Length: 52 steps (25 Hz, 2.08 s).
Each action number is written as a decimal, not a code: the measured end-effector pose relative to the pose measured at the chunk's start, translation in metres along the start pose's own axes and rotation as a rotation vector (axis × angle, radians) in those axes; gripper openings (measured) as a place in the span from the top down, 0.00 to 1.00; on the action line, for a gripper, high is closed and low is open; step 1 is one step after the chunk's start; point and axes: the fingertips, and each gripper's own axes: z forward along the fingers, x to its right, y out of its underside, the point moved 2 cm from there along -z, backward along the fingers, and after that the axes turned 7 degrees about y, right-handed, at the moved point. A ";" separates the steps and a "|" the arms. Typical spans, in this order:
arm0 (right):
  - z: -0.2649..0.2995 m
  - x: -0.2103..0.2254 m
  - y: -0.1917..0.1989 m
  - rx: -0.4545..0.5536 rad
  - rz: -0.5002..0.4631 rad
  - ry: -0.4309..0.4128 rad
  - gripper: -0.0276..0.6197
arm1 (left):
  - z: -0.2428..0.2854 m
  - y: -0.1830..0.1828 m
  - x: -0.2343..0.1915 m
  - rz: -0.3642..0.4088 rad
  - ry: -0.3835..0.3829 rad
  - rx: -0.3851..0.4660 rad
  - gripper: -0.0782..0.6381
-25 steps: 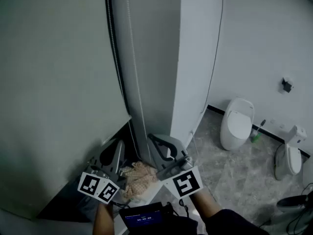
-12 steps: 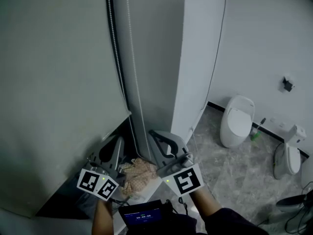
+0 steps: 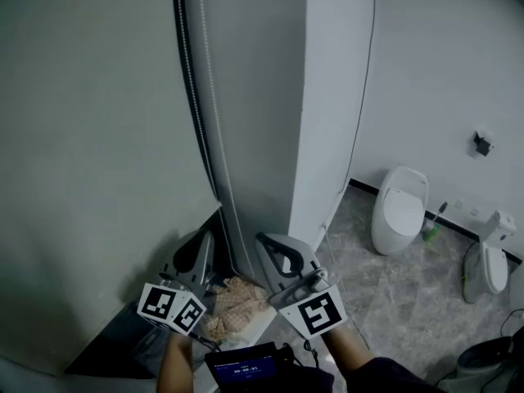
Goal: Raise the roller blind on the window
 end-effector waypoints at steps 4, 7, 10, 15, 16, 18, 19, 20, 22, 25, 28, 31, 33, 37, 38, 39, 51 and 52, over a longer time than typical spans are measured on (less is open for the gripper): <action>-0.005 0.002 0.009 -0.015 0.002 0.017 0.94 | 0.031 -0.005 -0.015 0.059 0.015 -0.016 0.87; -0.010 0.011 0.010 -0.021 0.002 0.037 0.94 | 0.062 -0.025 -0.026 0.115 0.008 -0.010 0.87; -0.017 0.022 0.009 -0.027 -0.001 0.061 0.94 | 0.093 -0.047 -0.036 0.131 0.021 -0.003 0.81; -0.025 0.041 0.018 -0.047 -0.008 0.101 0.94 | 0.140 -0.070 -0.047 0.144 0.051 0.000 0.78; -0.027 0.044 0.018 -0.047 -0.010 0.107 0.94 | 0.146 -0.073 -0.047 0.143 0.056 -0.002 0.78; -0.034 0.046 0.018 -0.049 -0.010 0.118 0.94 | 0.152 -0.077 -0.043 0.134 0.066 -0.004 0.78; -0.038 0.048 0.017 -0.050 -0.009 0.122 0.94 | 0.153 -0.079 -0.041 0.132 0.068 -0.006 0.78; -0.040 0.049 0.016 -0.050 -0.008 0.125 0.94 | 0.155 -0.080 -0.039 0.133 0.065 -0.009 0.78; -0.043 0.050 0.013 -0.046 -0.006 0.126 0.94 | 0.158 -0.081 -0.039 0.138 0.049 -0.017 0.78; -0.047 0.049 0.012 -0.045 -0.006 0.126 0.95 | 0.160 -0.080 -0.041 0.140 0.022 -0.026 0.78; -0.050 0.049 0.018 -0.051 0.000 0.125 0.94 | 0.156 -0.078 -0.044 0.146 -0.001 -0.018 0.86; -0.047 0.052 0.026 -0.055 0.015 0.122 0.94 | 0.151 -0.075 -0.043 0.162 -0.005 -0.009 0.87; -0.045 0.051 0.025 -0.049 0.029 0.112 0.94 | 0.143 -0.075 -0.035 0.186 0.003 -0.009 0.87; -0.036 0.042 0.020 -0.042 0.061 0.072 0.94 | 0.115 -0.070 -0.010 0.215 0.019 0.009 0.87; -0.032 0.040 0.018 -0.043 0.069 0.060 0.94 | 0.106 -0.072 -0.006 0.210 0.015 0.028 0.87; -0.027 0.038 0.016 -0.043 0.081 0.048 0.94 | 0.097 -0.075 -0.003 0.204 0.010 0.047 0.87; 0.048 0.019 -0.032 0.000 0.519 -0.255 0.94 | 0.000 -0.096 0.015 0.220 -0.072 0.154 0.88; 0.053 0.013 -0.042 0.016 0.525 -0.280 0.94 | -0.008 -0.096 0.017 0.223 -0.073 0.153 0.88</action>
